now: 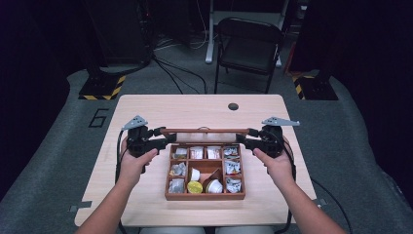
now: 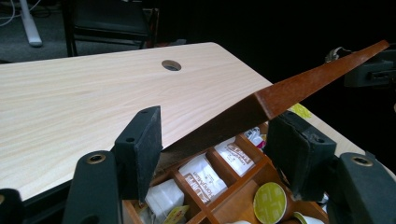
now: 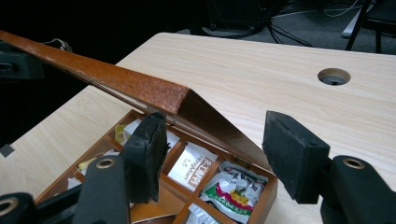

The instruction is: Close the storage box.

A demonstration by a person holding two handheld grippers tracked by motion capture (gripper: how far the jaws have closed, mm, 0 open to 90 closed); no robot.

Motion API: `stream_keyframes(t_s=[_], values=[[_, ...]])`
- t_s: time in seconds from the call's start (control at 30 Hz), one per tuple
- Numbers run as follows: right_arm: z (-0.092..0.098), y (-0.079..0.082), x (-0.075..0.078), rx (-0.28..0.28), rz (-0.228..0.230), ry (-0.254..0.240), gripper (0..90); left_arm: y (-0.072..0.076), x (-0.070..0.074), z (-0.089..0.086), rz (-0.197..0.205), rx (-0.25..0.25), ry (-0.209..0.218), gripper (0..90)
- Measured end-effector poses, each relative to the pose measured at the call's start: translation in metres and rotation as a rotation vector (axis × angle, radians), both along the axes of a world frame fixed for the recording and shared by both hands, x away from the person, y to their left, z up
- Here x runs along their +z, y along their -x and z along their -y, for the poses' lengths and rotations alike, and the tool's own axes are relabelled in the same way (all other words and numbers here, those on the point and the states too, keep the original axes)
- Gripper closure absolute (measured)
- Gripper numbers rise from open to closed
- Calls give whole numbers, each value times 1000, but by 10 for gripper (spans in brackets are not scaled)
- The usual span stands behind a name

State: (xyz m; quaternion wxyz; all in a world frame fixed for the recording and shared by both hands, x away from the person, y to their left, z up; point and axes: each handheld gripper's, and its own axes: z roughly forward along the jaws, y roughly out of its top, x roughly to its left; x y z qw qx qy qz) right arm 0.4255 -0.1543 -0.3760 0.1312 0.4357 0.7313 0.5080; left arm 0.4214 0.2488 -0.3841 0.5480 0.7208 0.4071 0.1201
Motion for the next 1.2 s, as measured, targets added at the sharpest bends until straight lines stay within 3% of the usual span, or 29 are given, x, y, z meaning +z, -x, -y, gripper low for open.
stream_keyframes(t_s=[0.13,0.43,0.63,1.2], values=[[0,5,1,6,8,13,420,4,-1,0,-3,-4,2,371],[2,14,2,39,2,18,465,14,0,1,24,-12,-51,369],[3,20,3,46,5,6,472,22,0,-2,10,-9,-25,371],[9,49,-15,66,-3,6,511,57,-12,-6,19,-32,-50,420]])
